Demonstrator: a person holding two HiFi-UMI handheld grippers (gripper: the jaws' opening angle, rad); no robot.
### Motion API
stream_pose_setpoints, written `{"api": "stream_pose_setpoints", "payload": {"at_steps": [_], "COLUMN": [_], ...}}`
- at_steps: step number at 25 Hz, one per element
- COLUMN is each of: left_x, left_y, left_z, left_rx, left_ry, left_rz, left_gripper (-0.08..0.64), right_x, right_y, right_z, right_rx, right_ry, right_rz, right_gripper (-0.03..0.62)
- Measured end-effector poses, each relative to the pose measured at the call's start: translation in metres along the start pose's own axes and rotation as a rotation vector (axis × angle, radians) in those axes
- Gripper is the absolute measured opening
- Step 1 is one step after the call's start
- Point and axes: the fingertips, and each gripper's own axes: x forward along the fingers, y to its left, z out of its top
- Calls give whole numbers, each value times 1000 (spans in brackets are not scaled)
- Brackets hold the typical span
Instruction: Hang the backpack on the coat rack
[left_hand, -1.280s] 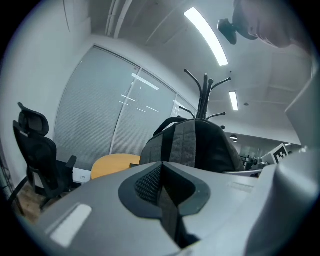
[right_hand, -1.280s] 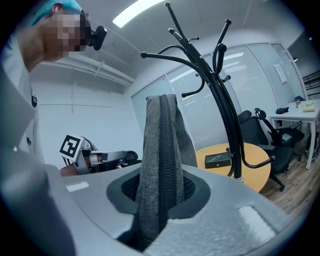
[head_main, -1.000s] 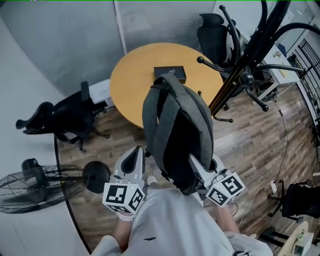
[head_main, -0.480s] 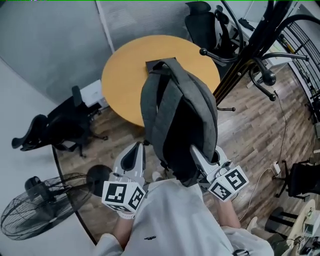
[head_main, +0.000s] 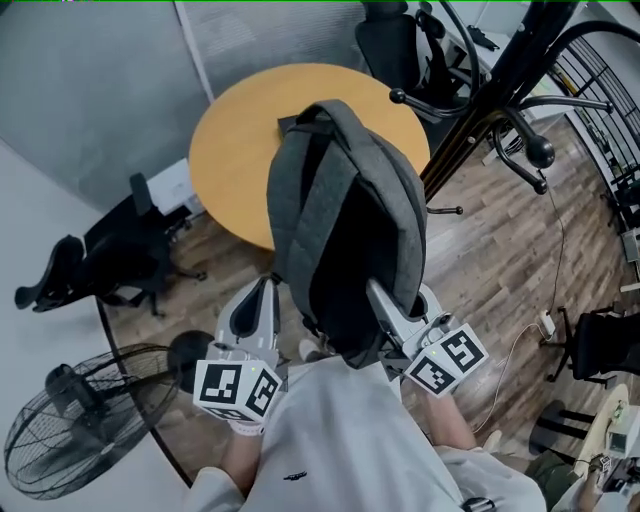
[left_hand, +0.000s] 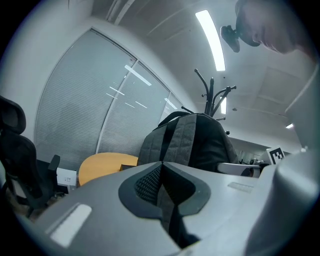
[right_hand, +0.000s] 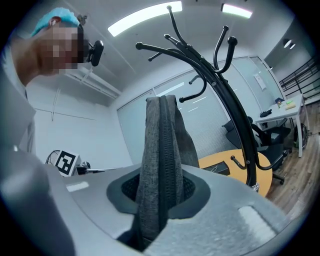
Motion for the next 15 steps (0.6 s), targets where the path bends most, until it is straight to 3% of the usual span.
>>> {"api": "stream_pose_setpoints", "payload": {"at_steps": [15], "left_x": [5], "left_y": [-11], "left_z": [2], "left_rx": [-4], "left_ry": [12], "left_rz": [-25], "left_gripper": [17], "right_x": [-8], "right_y": [-15], "right_z": [24], "right_rx": [78], "right_ry": [-78], "right_rz": [-59], "right_gripper": [83]}}
